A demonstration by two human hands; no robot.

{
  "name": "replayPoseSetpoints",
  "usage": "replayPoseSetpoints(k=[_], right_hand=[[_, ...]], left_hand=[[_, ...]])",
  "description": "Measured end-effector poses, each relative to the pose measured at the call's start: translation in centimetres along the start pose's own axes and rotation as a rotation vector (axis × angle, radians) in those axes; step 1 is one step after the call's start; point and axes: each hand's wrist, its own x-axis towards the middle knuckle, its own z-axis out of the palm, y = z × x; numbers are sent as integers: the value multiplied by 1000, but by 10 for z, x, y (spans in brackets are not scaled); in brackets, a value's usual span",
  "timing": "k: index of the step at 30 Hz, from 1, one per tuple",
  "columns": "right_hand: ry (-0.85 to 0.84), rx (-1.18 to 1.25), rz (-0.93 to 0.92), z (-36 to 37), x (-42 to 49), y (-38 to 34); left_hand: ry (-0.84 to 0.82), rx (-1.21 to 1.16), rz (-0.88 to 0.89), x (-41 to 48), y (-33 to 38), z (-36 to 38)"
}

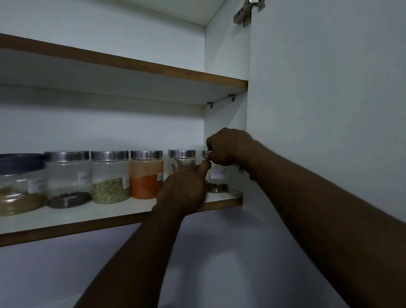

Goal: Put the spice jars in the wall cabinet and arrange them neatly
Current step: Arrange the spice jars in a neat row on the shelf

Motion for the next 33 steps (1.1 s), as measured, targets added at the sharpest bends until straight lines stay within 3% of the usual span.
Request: replayPoseSetpoints(k=[8,12,15,17,20,25,33], right_hand=[[-2,5,12,2,1,3],[76,71,28,3,5,3],[164,306,-24,-2,14,-4],[138,438,-91,-7,20,-12],[-4,400,-174,-6,28,-27],[10,288,-206,2,33,-38],[171,552,-116,10,38,-34]], left_hand=[[37,55,-25,-3,5,-3],[176,18,-234,-7,10,-12],[226,-44,-437,-7,8,-17],[246,-91,-518,-6,7,-18],[285,-167,-599,-6,5,-20],[255,-171,-624,-5,1,-20],[158,-306,-641,1,-10,-15]])
